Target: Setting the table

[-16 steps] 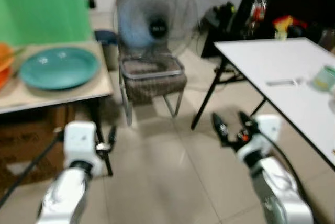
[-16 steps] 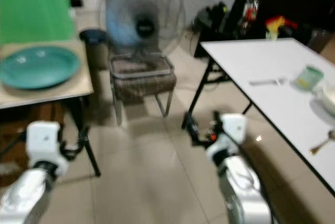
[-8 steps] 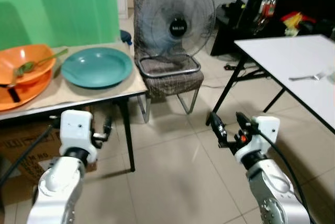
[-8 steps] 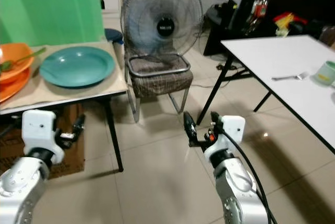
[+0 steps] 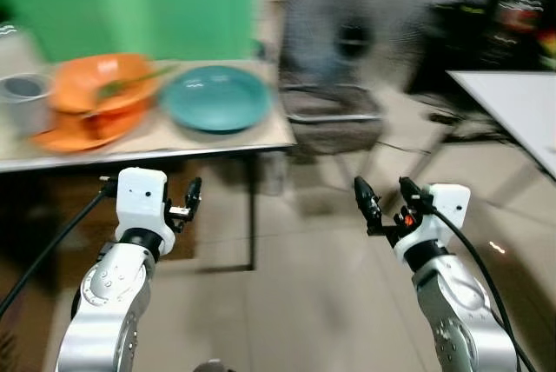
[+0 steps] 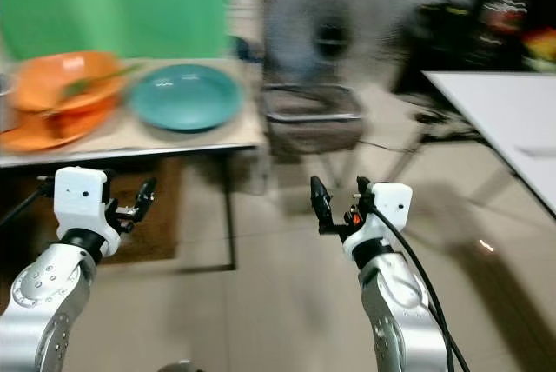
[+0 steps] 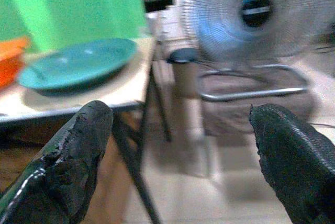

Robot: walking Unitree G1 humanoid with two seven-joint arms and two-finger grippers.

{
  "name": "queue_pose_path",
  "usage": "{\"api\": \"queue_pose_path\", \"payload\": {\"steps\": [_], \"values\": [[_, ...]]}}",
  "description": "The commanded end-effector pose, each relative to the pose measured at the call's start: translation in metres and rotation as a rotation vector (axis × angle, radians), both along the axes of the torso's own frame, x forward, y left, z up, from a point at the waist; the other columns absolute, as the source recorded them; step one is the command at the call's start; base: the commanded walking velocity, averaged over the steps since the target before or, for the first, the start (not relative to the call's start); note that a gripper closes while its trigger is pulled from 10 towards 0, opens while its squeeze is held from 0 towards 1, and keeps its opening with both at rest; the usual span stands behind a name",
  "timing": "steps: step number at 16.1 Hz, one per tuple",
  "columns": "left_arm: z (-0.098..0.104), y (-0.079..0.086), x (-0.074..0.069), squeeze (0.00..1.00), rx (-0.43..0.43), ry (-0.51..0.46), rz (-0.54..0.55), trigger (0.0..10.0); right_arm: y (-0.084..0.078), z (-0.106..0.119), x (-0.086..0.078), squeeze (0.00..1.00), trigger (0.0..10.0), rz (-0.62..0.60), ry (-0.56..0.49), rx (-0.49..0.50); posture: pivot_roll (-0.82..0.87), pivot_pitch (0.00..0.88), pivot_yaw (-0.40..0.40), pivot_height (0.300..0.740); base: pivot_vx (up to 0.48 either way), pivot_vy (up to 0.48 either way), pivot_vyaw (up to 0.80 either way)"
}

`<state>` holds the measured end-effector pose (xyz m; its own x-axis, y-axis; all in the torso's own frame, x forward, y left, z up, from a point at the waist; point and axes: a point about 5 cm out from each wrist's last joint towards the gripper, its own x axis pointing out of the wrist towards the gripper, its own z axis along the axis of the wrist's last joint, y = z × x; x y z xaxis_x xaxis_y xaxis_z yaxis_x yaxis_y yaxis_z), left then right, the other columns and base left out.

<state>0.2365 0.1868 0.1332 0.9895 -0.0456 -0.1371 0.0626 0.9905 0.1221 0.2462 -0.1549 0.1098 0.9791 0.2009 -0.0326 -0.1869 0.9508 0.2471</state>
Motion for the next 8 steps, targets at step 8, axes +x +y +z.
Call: {"api": "queue_pose_path", "payload": {"steps": [8], "values": [[-0.002, -0.006, -0.002, 0.00, 0.026, 0.011, -0.042, 10.0, -0.007, 0.004, 0.012, 0.00, 10.0, 0.044, -0.024, -0.045, 0.04, 0.000, -0.076, 0.740, 0.247, 0.000, 0.20]]}}
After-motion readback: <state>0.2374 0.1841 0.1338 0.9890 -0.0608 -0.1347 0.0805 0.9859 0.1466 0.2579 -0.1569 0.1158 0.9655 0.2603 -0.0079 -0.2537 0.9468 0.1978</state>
